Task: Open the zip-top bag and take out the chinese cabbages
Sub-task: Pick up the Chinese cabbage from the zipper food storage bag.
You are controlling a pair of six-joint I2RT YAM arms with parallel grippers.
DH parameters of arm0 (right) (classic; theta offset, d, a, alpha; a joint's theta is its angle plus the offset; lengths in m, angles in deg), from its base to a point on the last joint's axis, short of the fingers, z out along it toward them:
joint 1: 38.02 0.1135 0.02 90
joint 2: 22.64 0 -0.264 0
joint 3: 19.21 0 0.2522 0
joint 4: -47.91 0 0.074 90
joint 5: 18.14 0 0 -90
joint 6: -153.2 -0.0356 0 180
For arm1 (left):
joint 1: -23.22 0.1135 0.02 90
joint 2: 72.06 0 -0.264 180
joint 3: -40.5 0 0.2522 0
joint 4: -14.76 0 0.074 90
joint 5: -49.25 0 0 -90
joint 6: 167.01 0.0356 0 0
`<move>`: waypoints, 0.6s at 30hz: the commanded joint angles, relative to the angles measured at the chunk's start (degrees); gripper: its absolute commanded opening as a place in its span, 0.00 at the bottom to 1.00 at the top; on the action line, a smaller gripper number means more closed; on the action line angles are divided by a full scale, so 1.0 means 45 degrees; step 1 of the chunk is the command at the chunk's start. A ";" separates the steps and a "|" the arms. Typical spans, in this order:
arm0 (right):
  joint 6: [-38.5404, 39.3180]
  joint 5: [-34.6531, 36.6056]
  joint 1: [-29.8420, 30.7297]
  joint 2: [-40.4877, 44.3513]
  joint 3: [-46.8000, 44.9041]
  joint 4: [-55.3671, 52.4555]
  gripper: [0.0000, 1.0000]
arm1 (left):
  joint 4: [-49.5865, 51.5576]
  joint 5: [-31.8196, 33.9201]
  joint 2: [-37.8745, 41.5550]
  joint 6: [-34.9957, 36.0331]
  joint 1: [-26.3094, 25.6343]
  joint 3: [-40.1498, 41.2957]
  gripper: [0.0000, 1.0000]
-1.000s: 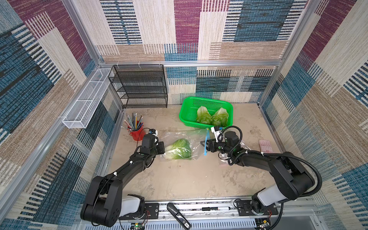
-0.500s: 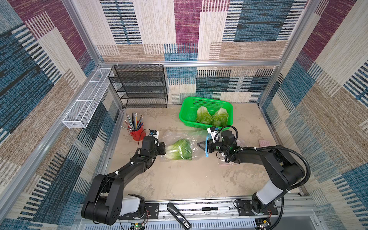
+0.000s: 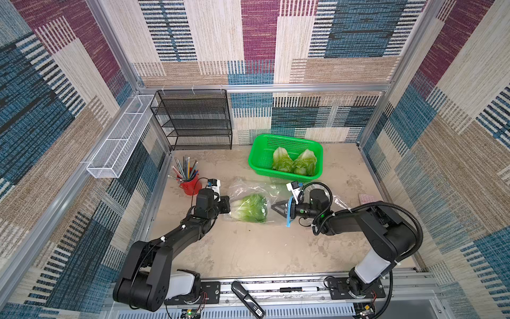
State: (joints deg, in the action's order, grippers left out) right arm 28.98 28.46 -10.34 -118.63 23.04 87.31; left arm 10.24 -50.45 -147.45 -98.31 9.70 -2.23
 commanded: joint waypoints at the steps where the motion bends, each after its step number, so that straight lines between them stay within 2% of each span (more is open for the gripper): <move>1: -0.1260 -0.0964 0.0020 0.0349 -0.0315 0.2909 0.68 | -0.0554 -0.0104 0.0076 -0.0500 0.0026 -0.0002 0.00; 5: -0.1183 -0.1153 0.0193 0.0423 -0.0254 0.2694 0.68 | -0.0776 -0.0157 0.0094 -0.0603 0.0028 0.0046 0.00; 10: -0.0318 -0.0306 0.0424 -0.0084 0.0478 -0.0005 0.64 | -0.1405 -0.0604 0.0192 -0.0720 0.0016 0.0227 0.00; 18: -0.0326 -0.0024 0.0595 -0.0498 0.1091 -0.0725 0.64 | -0.1315 -0.0570 0.0367 -0.0638 0.0017 0.0286 0.00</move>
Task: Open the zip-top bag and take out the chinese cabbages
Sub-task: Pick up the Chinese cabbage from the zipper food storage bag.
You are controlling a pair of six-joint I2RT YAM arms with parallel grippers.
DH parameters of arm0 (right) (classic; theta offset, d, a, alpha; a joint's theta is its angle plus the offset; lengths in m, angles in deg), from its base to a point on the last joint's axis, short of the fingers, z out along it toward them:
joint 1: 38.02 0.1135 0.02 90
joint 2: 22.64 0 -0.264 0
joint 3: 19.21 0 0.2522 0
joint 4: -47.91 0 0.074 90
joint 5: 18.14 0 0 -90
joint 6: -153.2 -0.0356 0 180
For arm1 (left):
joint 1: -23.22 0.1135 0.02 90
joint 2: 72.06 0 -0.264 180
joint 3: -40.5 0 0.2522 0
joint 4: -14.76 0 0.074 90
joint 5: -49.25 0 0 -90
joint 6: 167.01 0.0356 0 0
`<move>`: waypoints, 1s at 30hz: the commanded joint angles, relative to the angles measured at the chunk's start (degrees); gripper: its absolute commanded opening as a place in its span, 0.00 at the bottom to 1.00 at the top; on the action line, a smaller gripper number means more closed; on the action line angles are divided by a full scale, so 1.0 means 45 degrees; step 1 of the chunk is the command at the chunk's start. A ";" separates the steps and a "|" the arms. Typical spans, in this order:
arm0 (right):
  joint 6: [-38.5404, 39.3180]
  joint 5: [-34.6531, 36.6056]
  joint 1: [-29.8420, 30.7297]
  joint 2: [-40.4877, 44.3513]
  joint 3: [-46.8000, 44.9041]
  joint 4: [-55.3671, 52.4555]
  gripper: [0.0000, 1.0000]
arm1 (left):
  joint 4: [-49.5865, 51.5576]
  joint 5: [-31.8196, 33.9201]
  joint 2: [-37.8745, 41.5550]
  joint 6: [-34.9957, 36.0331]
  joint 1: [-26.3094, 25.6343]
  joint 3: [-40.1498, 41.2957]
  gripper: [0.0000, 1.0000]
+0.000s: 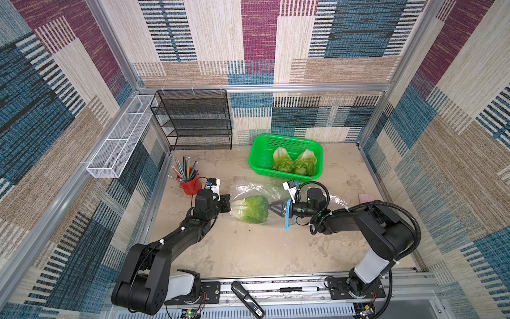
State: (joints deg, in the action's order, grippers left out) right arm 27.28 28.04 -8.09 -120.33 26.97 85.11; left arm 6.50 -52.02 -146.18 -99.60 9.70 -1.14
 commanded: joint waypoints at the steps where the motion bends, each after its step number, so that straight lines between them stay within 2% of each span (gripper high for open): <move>1: 0.0071 0.0069 0.0158 -0.0193 0.0317 -0.0330 0.64 | -0.0494 -0.0221 0.0080 -0.0353 0.0016 0.0044 0.00; 8: -0.0327 0.0090 0.0646 -0.1062 0.0865 -0.0369 0.59 | -0.0666 -0.0116 0.0090 -0.0533 0.0025 0.0204 0.00; 15: -0.0488 0.0499 0.0907 -0.1403 0.1188 -0.0138 0.58 | -0.0761 -0.0128 0.0244 -0.0591 0.0014 0.0375 0.00; 27: -0.0780 0.0321 0.1374 -0.1987 0.1869 -0.0023 0.51 | -0.0813 -0.0024 0.0416 -0.0654 0.0017 0.0467 0.00; 30: -0.0510 0.0490 0.1483 -0.1981 0.2088 -0.0579 0.45 | -0.0954 -0.0016 0.0406 -0.0686 0.0015 0.0525 0.00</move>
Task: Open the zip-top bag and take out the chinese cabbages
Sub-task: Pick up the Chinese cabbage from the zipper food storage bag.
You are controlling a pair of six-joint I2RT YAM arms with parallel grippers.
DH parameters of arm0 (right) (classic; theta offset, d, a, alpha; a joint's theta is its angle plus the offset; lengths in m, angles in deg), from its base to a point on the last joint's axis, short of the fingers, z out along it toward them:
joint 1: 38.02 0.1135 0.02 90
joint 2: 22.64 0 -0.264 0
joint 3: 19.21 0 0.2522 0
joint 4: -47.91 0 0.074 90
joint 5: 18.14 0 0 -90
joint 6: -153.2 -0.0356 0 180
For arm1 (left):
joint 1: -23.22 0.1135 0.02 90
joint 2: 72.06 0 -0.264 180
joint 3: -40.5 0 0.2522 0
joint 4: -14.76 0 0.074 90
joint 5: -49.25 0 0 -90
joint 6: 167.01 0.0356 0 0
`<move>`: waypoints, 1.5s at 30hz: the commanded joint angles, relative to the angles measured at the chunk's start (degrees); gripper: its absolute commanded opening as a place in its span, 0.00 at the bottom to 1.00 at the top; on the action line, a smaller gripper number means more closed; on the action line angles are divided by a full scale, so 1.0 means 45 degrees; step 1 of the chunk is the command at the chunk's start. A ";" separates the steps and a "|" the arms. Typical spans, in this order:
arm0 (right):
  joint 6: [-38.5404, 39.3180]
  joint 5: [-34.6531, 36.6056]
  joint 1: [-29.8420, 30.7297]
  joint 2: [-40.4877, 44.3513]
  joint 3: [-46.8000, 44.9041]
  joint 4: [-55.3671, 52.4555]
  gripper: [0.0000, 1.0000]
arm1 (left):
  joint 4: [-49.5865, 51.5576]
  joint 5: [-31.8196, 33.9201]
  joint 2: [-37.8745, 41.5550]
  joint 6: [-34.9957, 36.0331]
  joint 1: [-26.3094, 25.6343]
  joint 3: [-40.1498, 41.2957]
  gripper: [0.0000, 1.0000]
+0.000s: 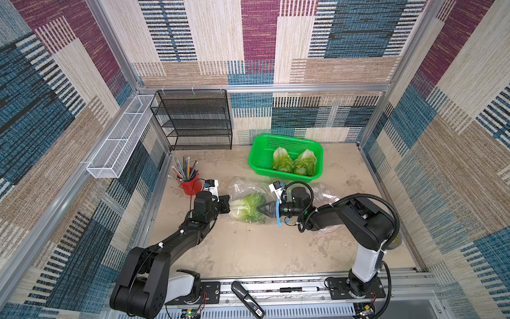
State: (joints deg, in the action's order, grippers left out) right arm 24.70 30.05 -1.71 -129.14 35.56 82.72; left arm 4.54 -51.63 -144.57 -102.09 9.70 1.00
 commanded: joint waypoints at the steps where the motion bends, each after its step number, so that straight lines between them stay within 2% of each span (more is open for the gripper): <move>1: 0.0131 0.0087 0.0074 -0.0002 0.0211 -0.0161 0.42 | -0.0529 -0.0122 0.0050 -0.0131 0.0008 0.0055 0.00; 5: 0.0254 0.0142 0.0060 0.0116 0.0202 -0.0314 0.36 | -0.0387 0.0111 0.0172 -0.0155 0.0009 0.0105 0.00; 12: 0.0567 0.0478 0.0066 0.0724 -0.0066 -0.0717 0.16 | 0.0136 0.0847 0.0503 -0.0161 0.0016 0.0192 0.00; 20: 0.1047 0.1003 0.0070 0.1499 -0.0281 -0.1336 0.12 | 0.1762 0.1793 0.0658 0.0197 0.0026 -0.0252 0.00; 29: 0.1466 0.1490 0.0031 0.2497 -0.0320 -0.2409 0.10 | 0.2594 0.2589 0.0986 0.0499 0.0016 -0.0356 0.00; 45: 0.1148 0.1108 -0.0469 0.4148 -0.0746 -0.3791 0.07 | 0.3645 0.3715 0.1457 0.0732 0.0064 -0.0436 0.00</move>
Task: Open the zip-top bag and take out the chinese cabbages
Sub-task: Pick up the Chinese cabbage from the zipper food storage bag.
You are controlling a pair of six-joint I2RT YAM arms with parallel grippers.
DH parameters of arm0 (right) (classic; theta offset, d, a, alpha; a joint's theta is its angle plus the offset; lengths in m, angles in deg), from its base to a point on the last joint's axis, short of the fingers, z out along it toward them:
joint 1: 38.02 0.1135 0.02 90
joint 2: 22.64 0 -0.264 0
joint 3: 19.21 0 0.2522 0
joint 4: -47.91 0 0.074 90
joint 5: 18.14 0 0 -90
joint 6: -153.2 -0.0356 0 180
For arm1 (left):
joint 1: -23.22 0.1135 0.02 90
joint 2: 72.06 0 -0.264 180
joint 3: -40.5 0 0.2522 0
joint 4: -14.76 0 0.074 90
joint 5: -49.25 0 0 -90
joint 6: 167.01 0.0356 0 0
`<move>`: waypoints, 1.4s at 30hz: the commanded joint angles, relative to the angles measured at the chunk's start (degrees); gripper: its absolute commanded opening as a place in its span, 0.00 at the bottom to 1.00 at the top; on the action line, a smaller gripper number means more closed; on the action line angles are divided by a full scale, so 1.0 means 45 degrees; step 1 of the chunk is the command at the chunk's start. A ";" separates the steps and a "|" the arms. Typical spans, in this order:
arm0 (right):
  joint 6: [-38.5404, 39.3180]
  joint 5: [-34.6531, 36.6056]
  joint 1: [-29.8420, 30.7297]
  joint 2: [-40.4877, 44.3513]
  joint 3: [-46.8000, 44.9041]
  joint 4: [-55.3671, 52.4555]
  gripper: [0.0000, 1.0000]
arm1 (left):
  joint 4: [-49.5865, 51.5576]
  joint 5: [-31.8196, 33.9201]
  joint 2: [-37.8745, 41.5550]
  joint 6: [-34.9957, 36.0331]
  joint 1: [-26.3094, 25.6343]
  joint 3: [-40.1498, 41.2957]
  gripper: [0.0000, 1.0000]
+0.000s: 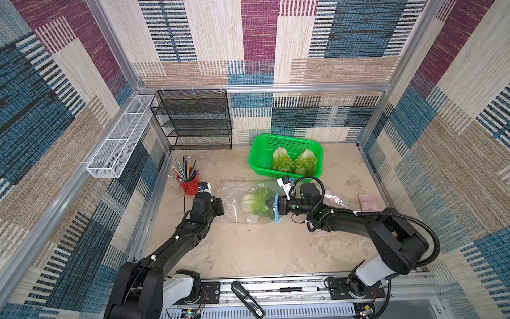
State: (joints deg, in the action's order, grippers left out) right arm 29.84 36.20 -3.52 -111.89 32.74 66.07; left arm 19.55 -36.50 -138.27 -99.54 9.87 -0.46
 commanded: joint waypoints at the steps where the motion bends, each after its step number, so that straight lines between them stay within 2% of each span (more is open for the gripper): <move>1: 0.0029 -0.0291 -0.0134 0.0456 -0.0195 -0.0219 0.07 | 0.0350 0.0400 0.0046 0.0129 0.0041 -0.0127 0.00; 9: -0.0281 -0.0589 -0.0920 0.1776 -0.1007 -0.0409 0.07 | 0.0431 0.0661 0.0125 0.0278 0.0115 -0.0166 0.00; 19: -0.0148 -0.0497 -0.1547 0.2917 -0.1061 -0.2062 0.06 | 0.0595 0.1032 0.0208 0.0161 0.0165 -0.0161 0.00; 29: 0.0451 -0.0439 -0.2341 0.5438 -0.1013 -0.3976 0.07 | 0.1143 0.1389 0.0008 -0.0150 0.0387 -0.0546 0.00; 35: 0.1358 0.0020 -0.2511 0.6503 0.0577 -0.5434 0.07 | 0.1443 0.1693 0.0048 -0.0211 0.0408 -0.0702 0.00; 42: 0.2752 0.0546 -0.2813 0.6514 0.2477 -0.6901 0.07 | 0.1676 0.2042 0.0027 -0.0403 0.0427 -0.0790 0.00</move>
State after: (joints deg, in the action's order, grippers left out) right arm 38.64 37.11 -15.68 -82.41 42.01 37.50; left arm 26.29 -28.87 -138.05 -99.36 11.73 -3.52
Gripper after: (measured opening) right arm 0.072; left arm 0.049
